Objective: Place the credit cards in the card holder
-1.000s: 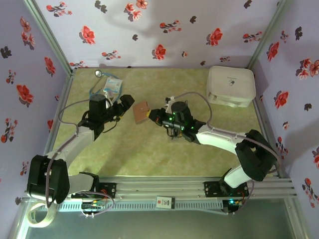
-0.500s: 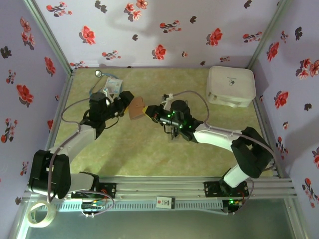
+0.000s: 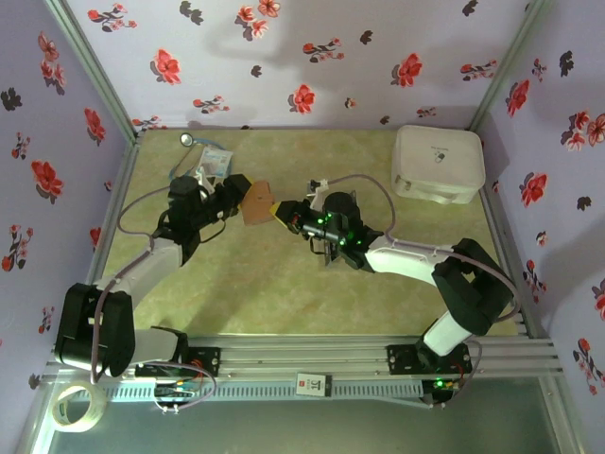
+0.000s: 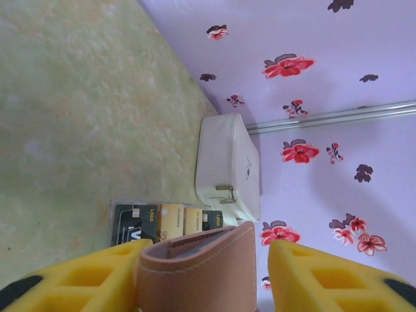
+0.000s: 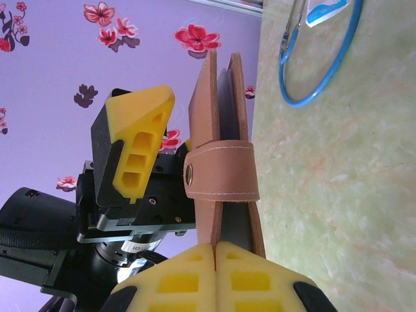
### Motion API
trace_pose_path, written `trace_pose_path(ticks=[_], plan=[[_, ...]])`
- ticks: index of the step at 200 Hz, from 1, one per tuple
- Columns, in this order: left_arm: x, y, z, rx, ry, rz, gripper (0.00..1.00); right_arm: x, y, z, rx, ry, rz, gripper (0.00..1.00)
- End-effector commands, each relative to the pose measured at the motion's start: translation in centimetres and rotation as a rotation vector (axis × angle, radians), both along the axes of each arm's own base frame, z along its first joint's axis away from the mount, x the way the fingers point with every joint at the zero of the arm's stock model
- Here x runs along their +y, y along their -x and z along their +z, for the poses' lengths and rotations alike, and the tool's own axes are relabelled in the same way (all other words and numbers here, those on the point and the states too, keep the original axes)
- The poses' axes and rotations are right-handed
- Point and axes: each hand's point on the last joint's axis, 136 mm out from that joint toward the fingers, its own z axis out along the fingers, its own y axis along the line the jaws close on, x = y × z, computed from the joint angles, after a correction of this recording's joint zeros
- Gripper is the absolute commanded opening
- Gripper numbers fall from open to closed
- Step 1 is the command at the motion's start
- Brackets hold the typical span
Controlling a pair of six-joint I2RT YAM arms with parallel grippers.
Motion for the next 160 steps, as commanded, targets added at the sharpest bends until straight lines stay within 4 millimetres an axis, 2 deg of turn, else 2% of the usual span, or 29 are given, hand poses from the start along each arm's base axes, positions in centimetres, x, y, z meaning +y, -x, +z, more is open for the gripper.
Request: trace_pose_path(ticks=[1, 77, 112, 143, 160], plan=[[-0.1, 0.1, 0.6, -0.036, 0.015, -0.017, 0.46, -0.2, -0.2, -0.5, 0.005, -0.006, -0.013, 0.00], [-0.1, 0.3, -0.2, -0.027, 0.003, -0.021, 0.15, -0.2, -0.3, -1.4, 0.014, 0.027, -0.009, 0.00], [-0.1, 0.5, -1.1, -0.014, -0.037, -0.033, 0.06, -1.3, -0.8, -2.4, 0.023, 0.104, 0.004, 0.33], [-0.5, 0.8, -2.1, 0.001, -0.093, -0.062, 0.06, -3.2, -1.5, -3.8, 0.040, 0.234, 0.016, 0.48], [-0.5, 0.8, -2.7, 0.009, -0.106, -0.065, 0.05, -4.0, -1.9, -3.8, 0.020, 0.319, 0.033, 0.54]])
